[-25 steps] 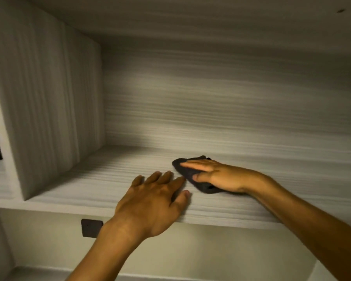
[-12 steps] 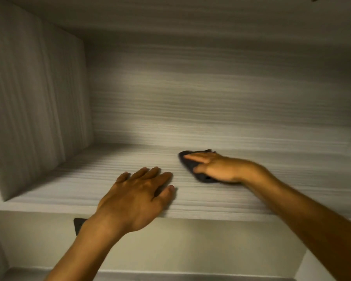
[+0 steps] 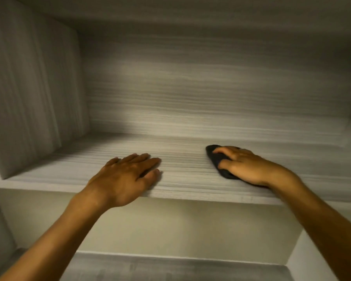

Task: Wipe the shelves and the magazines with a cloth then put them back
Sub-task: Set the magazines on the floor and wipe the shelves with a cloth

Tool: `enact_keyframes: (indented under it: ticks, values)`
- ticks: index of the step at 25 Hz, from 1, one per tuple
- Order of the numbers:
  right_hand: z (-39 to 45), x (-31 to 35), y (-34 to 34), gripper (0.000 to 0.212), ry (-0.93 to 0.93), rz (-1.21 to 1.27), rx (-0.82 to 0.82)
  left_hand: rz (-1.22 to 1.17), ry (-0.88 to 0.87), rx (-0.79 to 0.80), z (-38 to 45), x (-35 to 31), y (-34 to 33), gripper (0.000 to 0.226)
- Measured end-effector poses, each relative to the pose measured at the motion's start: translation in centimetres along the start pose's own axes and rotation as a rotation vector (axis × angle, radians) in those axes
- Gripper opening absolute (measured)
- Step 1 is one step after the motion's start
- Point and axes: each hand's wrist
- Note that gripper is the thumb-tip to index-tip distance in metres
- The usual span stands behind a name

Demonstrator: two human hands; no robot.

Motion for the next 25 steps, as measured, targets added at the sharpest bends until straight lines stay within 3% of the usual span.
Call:
enact_keyframes:
  ticks: [3,5,9,11,13,16,21,23,25]
  values:
    - [-2.9,7.3,-3.4,0.054,0.232,-0.081,-0.145,-0.014,0.021,0.020,-0.1,0.0,0.2,0.067]
    - [-5.6,8.8,-4.1,0.063,0.300,-0.136,-0.263,-0.014,0.035,0.030,-0.1,-0.3,0.4,0.065]
    - [-9.4,2.1,-1.5,0.077,0.233,-0.010,-0.253,-0.017,0.023,0.012,-0.5,-0.1,0.3,0.054]
    - [-10.9,-0.9,-0.7,0.081,0.171,-0.100,-0.246,-0.013,0.019,0.003,-0.5,-0.3,0.1,0.051]
    - [-11.5,-1.2,-1.6,0.073,0.150,-0.246,-0.351,0.007,0.014,-0.025,-0.6,-0.1,0.0,0.051]
    - [-9.8,3.6,-3.9,0.063,0.266,-0.269,-0.472,0.010,0.019,-0.020,-0.5,-0.2,0.1,0.052]
    - [-5.3,12.5,-6.4,0.060,0.477,-0.177,-0.344,-0.080,0.114,-0.047,-0.7,0.9,1.0,0.052]
    - [-5.8,10.6,-5.2,0.057,0.479,-0.093,-0.279,-0.054,0.144,0.004,-1.3,3.9,1.8,0.065]
    - [-6.6,6.7,-3.3,0.054,0.365,0.016,-0.173,-0.029,0.141,0.043,-2.2,6.7,2.3,0.083]
Point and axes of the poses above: each hand's wrist, its own z-axis towards the middle knuckle, its own y-axis out of the back of the hand, x = y × z, and after that the axes turned 5 degrees about -x, right-handed
